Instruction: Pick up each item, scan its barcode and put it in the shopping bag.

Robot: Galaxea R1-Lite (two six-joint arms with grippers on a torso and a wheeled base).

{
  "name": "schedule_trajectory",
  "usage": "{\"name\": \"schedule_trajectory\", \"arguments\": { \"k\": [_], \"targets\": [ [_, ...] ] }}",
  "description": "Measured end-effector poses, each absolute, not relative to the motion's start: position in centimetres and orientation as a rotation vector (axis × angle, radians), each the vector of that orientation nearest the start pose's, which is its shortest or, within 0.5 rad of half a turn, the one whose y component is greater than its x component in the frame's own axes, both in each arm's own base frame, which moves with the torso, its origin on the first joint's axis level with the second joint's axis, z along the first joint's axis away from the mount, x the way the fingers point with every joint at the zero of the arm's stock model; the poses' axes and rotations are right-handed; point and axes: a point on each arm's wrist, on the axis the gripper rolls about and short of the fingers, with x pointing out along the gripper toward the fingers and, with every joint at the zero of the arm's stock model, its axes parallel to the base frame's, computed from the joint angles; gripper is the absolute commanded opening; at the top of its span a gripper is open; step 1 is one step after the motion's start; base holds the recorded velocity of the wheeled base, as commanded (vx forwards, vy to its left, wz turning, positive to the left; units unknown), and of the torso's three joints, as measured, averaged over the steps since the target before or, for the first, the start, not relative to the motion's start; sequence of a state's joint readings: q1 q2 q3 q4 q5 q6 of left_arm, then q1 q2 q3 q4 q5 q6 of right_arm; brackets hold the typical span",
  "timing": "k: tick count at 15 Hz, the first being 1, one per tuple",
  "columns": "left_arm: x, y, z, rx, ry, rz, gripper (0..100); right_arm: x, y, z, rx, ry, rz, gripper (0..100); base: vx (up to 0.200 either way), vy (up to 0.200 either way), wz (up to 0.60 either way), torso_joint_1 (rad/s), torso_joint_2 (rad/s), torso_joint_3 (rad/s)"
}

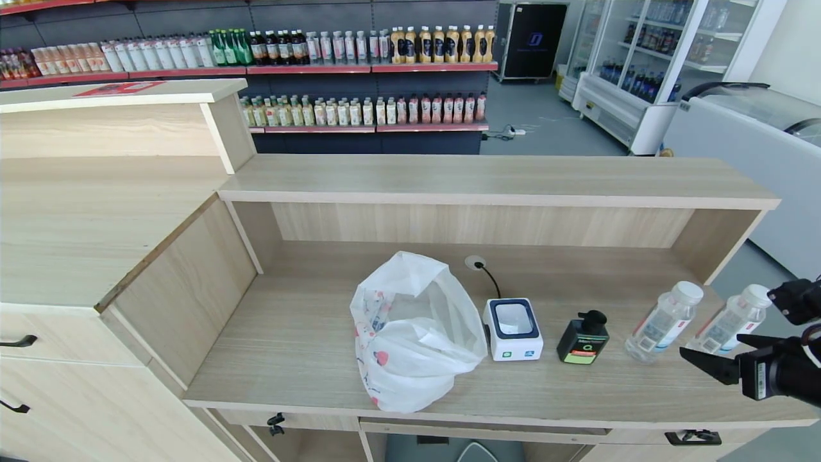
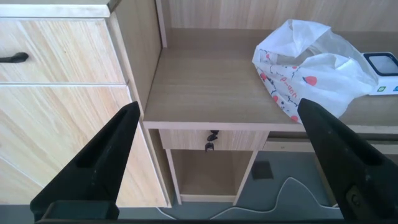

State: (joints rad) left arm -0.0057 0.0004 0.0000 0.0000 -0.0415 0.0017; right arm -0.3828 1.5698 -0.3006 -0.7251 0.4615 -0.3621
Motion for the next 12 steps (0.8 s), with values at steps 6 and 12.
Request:
{"name": "schedule_trajectory", "arguments": {
  "k": [6,12],
  "targets": [
    [-2.3,-0.1,7.5,0.001,0.0,-0.048,100,21.8,-8.6,8.3,-0.192,0.532,0.244,100,0.0,0.0,0.0,0.0,0.0,0.0],
    [-2.3,-0.1,7.5,0.002,0.0,-0.047,100,24.1,-9.5,6.6,-0.239,0.512,0.383,100,0.0,0.0,0.0,0.0,0.0,0.0]
  ]
}}
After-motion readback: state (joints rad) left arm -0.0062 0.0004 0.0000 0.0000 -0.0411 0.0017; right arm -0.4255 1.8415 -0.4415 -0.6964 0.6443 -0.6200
